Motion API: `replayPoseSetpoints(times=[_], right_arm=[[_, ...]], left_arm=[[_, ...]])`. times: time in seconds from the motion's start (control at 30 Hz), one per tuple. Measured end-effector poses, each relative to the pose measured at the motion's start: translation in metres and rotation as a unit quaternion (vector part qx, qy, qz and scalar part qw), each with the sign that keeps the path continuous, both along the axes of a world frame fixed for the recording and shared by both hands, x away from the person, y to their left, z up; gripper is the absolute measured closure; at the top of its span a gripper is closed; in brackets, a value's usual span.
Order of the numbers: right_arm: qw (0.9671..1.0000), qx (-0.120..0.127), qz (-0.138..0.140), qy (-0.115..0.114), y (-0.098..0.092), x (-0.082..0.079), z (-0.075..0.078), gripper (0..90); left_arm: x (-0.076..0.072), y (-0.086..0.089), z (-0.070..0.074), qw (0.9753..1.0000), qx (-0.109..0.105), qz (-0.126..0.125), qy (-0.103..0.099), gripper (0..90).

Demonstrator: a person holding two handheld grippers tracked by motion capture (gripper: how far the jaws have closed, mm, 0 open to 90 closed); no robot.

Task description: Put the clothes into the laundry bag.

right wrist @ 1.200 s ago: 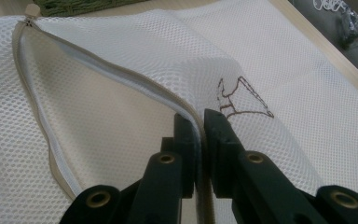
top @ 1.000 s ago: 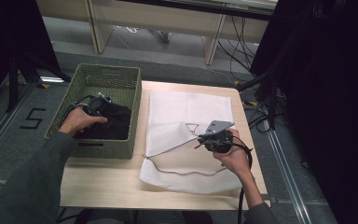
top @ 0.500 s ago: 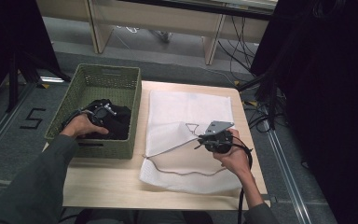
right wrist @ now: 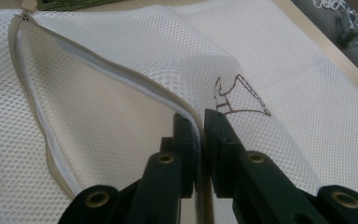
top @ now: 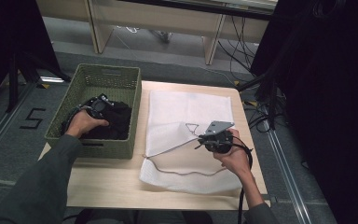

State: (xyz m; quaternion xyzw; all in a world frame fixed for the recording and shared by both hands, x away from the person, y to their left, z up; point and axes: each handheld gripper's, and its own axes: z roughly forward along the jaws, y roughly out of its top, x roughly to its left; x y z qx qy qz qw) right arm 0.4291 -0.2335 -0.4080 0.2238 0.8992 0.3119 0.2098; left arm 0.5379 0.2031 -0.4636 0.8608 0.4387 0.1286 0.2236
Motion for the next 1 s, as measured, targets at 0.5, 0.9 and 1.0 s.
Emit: replayPoseSetpoints(times=[0.5,0.9,1.0], right_arm=[[1.0,-0.005,0.006,-0.004,0.0,-0.001,0.0,83.3],[1.0,-0.004,0.005,-0.003,0.0,-0.001,0.0,84.0],[1.0,-0.001,0.003,0.0,0.0,-0.002,0.0,84.1]], left_arm=[[-0.006,-0.011,-0.02,0.9932,0.07,-0.092,0.007,22.4],[-0.004,-0.007,-0.011,0.9956,0.077,-0.049,-0.024,66.8],[-0.004,-0.007,-0.006,0.9954,0.08,-0.038,-0.038,70.6]])
